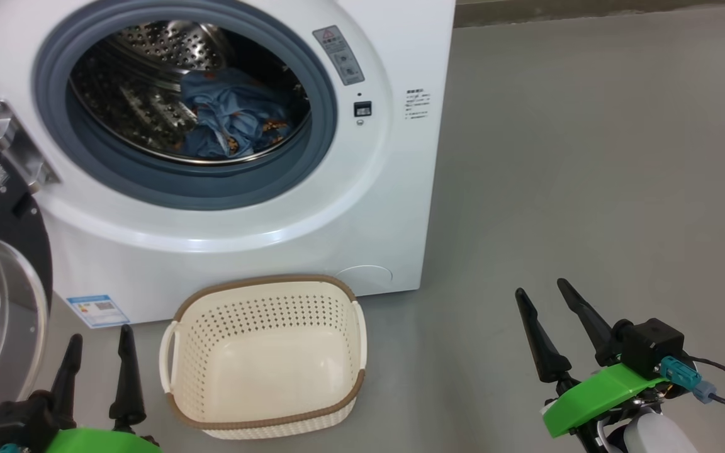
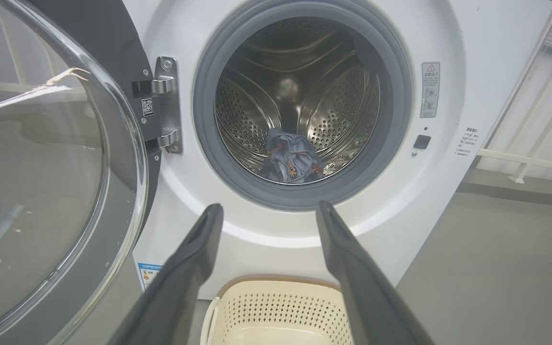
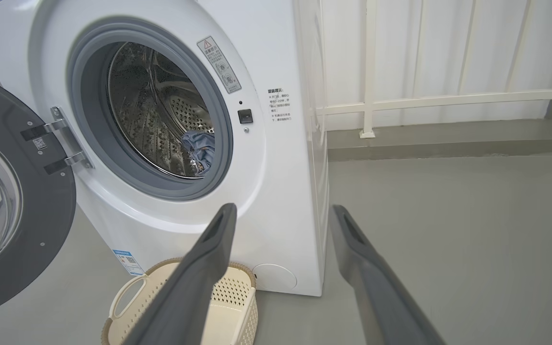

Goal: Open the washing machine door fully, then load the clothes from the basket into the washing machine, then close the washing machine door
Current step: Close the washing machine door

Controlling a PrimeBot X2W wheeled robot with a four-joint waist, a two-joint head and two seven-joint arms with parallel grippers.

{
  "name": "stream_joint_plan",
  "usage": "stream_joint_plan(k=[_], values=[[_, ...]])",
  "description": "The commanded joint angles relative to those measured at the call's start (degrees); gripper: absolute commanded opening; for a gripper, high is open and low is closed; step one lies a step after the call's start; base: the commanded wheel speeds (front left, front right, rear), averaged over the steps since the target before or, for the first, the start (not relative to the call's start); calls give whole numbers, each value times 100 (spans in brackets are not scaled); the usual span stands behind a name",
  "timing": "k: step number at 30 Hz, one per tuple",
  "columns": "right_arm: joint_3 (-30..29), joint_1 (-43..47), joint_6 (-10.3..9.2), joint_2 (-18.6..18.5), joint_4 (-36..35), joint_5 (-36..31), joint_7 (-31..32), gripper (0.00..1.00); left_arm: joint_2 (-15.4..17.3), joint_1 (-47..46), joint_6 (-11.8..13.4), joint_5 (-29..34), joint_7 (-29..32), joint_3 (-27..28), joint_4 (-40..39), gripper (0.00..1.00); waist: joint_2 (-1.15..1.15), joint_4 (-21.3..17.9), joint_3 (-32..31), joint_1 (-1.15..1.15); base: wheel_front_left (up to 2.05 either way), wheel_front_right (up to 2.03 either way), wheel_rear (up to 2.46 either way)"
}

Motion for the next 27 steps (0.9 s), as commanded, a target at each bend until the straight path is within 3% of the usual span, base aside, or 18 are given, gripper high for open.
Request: stream_joint_plan(k=[1,14,27], values=[[98,-81,9,-29,-119,55,-68,100,117,-57,-4,98,-21,172,-105,100,0,61,3,0,0,0,0],[145,-54,9,-19,-107,67,-68,100,67,-66,126,174,-21,236,-66,100,0,715,-59,0,0,0,0],[220,-142,9,-35,-34,118,-68,100,-3,-109,203,166,-21,255,42,100,0,1704,-62,0,0,0,0]])
